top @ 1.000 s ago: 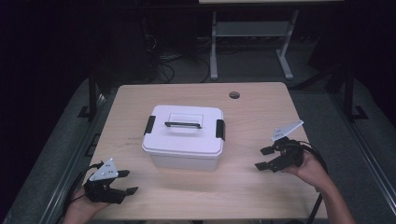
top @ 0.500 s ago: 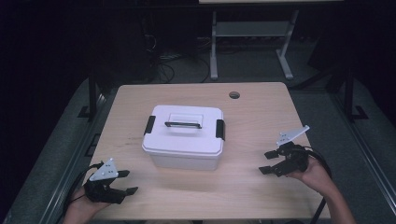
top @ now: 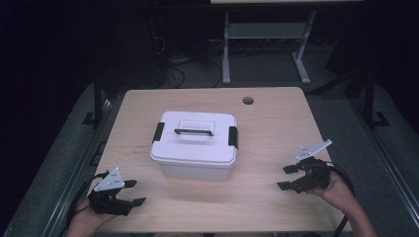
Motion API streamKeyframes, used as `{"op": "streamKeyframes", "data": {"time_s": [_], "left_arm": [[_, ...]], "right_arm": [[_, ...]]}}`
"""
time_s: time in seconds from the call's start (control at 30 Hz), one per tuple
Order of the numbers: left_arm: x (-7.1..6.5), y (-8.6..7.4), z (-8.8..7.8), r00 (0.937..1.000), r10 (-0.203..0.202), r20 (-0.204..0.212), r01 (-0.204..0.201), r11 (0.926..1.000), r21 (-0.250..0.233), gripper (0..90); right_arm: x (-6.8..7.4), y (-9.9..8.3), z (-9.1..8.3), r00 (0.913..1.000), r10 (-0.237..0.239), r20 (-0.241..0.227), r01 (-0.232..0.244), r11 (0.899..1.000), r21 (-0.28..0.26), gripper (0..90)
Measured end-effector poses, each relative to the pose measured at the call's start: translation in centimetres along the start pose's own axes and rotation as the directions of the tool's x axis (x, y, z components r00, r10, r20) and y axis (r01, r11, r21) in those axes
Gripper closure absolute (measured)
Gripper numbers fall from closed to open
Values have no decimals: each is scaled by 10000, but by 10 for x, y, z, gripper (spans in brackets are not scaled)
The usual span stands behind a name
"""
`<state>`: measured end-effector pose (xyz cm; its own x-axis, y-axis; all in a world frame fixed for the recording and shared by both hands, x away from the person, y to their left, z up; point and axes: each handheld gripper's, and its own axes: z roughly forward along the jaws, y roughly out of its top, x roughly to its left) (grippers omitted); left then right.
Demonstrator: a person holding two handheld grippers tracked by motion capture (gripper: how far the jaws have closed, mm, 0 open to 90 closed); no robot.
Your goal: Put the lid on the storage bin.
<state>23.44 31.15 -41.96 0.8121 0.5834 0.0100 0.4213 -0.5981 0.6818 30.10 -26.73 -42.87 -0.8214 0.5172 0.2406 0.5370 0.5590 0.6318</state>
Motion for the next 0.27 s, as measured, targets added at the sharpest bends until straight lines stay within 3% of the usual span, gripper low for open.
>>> {"op": "streamKeyframes", "data": {"time_s": [0.27], "left_arm": [[0, 1, 1, 10000, 8, 15, -8, 10000, 22, 312]], "right_arm": [[6, -4, -1, 9999, -131, 29, 131, 9999, -74, 276]]}}
